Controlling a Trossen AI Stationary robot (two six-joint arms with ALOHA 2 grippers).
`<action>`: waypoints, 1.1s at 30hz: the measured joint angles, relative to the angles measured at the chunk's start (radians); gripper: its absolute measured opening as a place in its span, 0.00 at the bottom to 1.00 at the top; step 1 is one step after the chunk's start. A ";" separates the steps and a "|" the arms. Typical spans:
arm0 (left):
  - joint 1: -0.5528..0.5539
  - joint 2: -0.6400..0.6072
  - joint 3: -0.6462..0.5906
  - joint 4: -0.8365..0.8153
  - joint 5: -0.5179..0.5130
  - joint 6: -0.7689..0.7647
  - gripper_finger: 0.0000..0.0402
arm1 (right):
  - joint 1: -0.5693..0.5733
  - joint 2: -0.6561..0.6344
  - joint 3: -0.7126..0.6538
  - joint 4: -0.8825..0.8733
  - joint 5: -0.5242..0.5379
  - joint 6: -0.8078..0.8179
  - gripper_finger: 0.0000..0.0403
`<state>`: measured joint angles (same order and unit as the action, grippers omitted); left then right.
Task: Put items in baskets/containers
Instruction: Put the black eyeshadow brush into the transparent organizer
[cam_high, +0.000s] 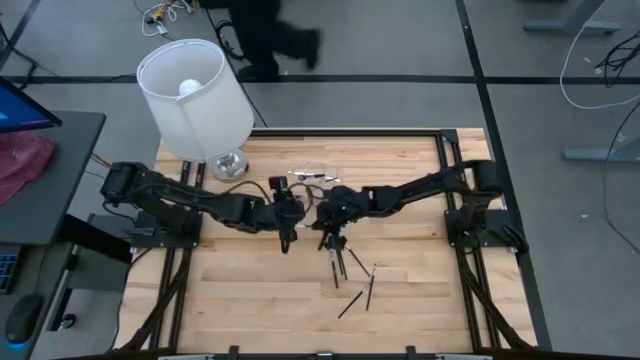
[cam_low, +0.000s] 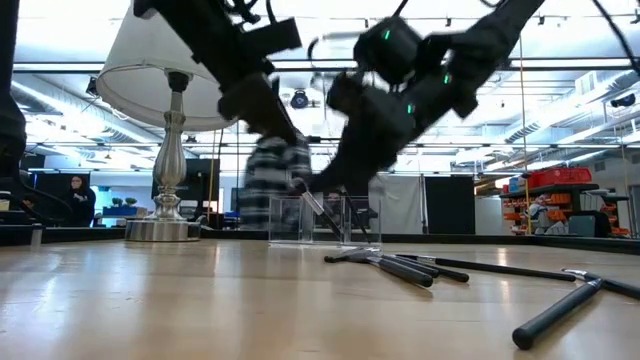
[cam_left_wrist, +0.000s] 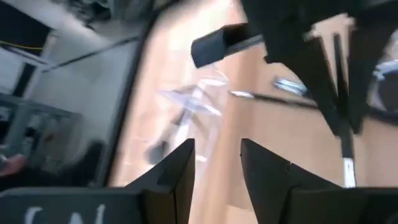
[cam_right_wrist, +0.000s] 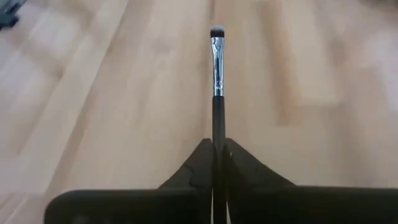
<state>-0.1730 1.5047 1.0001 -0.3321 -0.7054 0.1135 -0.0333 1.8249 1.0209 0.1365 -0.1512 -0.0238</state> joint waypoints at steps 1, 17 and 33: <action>-0.001 -0.021 0.001 -0.001 -0.017 0.001 0.32 | -0.007 -0.043 0.000 -0.055 0.039 -0.017 0.04; -0.012 -0.339 -0.342 0.486 -0.138 -0.061 0.29 | -0.342 -0.487 -0.582 0.884 -0.257 0.070 0.04; 0.256 -0.046 -0.535 1.460 0.639 -0.074 0.29 | -0.250 -0.105 -0.333 0.940 -0.443 0.147 0.04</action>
<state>0.0829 1.4588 0.4654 1.1282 -0.0666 0.0400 -0.2837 1.7197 0.6880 1.0768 -0.5946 0.1232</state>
